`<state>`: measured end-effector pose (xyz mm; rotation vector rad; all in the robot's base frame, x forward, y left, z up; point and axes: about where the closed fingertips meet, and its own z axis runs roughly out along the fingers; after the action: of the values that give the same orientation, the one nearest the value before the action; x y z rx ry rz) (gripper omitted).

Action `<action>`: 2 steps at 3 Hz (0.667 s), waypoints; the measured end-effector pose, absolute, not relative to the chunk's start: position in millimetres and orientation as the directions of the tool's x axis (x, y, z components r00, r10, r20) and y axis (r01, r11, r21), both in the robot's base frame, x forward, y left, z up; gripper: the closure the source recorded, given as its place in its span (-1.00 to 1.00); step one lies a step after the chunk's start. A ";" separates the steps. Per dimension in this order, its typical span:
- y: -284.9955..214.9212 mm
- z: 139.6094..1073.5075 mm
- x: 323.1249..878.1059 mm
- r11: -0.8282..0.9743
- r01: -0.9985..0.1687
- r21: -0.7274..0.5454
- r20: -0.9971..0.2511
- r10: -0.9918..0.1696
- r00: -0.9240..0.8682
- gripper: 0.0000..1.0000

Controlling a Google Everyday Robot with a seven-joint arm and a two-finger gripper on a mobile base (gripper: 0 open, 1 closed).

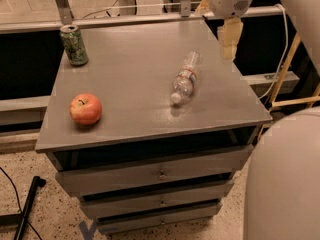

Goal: Move water bottle near apple

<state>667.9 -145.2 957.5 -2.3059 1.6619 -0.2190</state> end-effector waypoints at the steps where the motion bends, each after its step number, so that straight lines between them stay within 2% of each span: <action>1: -143.8 961.2 672.1 -0.286 -0.893 -0.346 -0.044 -0.946 0.320 -1.00; 2: -134.4 952.7 676.7 -0.371 -0.864 -0.339 -0.004 -0.918 0.396 -1.00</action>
Offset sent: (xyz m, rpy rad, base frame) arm 0.0010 0.0146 -0.0143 -0.1155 -0.0043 0.2273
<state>676.7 -134.4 952.7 -2.3706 1.5604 -0.2676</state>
